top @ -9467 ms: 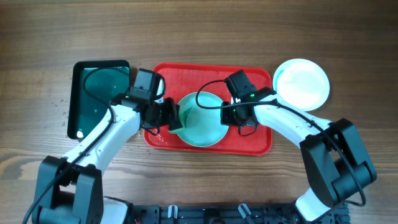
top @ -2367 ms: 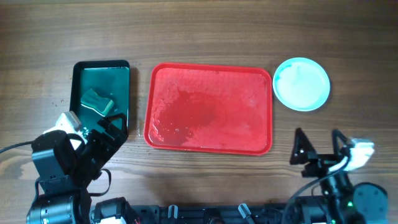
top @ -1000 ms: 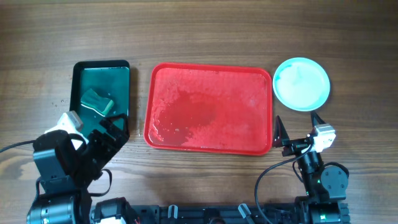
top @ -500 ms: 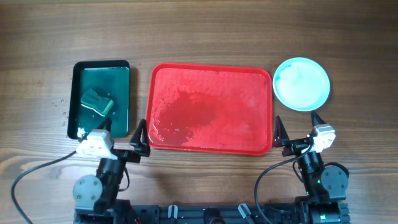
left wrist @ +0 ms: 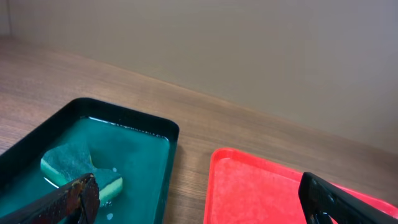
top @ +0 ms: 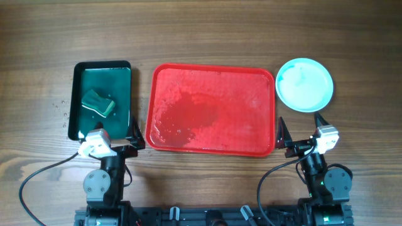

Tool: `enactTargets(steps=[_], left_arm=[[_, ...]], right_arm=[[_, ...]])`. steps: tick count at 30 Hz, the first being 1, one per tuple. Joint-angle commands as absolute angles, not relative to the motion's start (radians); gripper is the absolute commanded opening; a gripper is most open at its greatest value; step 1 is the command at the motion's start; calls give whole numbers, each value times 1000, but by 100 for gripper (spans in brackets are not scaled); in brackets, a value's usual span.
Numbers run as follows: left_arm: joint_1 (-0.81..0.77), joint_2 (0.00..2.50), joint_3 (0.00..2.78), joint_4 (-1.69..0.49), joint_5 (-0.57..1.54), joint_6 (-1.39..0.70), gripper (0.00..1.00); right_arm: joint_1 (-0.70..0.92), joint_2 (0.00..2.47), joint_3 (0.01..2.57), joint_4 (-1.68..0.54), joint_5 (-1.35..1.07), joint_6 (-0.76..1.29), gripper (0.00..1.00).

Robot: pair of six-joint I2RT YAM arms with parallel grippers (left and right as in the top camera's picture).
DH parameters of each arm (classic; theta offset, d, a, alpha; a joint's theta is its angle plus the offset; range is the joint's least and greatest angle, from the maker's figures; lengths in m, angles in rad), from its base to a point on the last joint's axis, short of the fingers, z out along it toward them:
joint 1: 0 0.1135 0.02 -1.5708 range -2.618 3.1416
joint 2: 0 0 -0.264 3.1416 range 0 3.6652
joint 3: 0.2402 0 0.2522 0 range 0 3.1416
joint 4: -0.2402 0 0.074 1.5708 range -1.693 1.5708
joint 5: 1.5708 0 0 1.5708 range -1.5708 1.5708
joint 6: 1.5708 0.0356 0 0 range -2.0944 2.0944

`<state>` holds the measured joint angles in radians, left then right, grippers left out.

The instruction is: Clean dirty plates on tray and stack at the side

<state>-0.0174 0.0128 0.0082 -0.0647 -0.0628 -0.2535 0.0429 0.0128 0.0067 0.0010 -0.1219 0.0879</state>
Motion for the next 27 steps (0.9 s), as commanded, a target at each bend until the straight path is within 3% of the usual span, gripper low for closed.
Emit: enactTargets(steps=[1, 5, 27], left_arm=[[-3, 3, 6, -67, -83, -255, 100], [-4, 3, 6, -78, 29, 17, 100], [-4, 4, 6, -77, 26, 48, 100]], right_arm=[[37, 5, 5, 6, -105, 79, 100], [37, 5, 5, 6, -105, 79, 100], [37, 5, 5, 6, -104, 79, 100]])
